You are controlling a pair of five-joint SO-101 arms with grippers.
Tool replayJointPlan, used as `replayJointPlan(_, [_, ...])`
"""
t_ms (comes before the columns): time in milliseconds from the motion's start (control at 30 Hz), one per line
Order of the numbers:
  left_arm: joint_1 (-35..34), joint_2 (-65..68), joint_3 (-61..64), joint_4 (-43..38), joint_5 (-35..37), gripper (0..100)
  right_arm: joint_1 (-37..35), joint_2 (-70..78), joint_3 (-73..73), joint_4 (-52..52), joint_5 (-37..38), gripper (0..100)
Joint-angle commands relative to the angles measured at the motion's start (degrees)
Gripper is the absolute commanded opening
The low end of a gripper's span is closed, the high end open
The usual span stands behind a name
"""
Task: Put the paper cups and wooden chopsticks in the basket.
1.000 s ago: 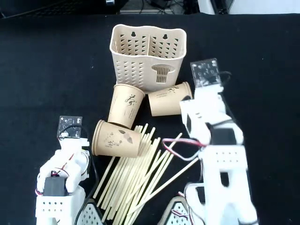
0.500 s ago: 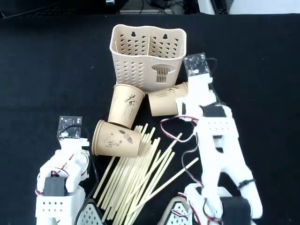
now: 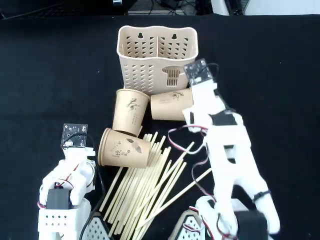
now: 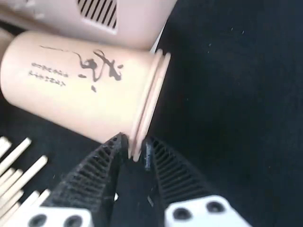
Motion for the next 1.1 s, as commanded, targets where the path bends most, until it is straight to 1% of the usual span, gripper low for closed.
replayJointPlan(0, [0.04,-0.26,0.75,1.32,0.26,3,-1.14,-9.1,3.74,2.64,2.29,1.3])
replayJointPlan(167, [0.04,-0.26,0.75,1.32,0.26,3,-1.05,-24.22,7.52,12.57,7.65,1.3])
replayJointPlan(333, [0.04,-0.26,0.75,1.32,0.26,3,-0.35,-38.46,5.41,25.41,13.27,1.3])
replayJointPlan(400, [0.04,-0.26,0.75,1.32,0.26,3,3.08,-42.86,3.21,28.92,16.26,1.3])
replayJointPlan(500, [0.04,-0.26,0.75,1.32,0.26,3,11.96,-45.85,0.4,29.8,23.12,1.3])
replayJointPlan(600, [0.04,-0.26,0.75,1.32,0.26,3,20.66,-44.7,-1.45,27.96,29.45,1.3])
replayJointPlan(667, [0.04,-0.26,0.75,1.32,0.26,3,25.14,-42.33,-1.71,24.79,32.18,1.3])
replayJointPlan(833, [0.04,-0.26,0.75,1.32,0.26,3,31.91,-31.25,-1.98,13.8,34.99,1.3])
replayJointPlan(900, [0.04,-0.26,0.75,1.32,0.26,3,33.14,-26.33,-2.77,11.6,34.81,1.6])
replayJointPlan(967, [0.04,-0.26,0.75,1.32,0.26,3,33.93,-22.37,-3.21,11.78,33.93,2.0])
replayJointPlan(1033, [0.04,-0.26,0.75,1.32,0.26,3,35.34,-20.26,-4.7,15.3,28.92,5.4])
replayJointPlan(1067, [0.04,-0.26,0.75,1.32,0.26,3,35.87,-19.82,-5.93,18.02,26.02,9.5])
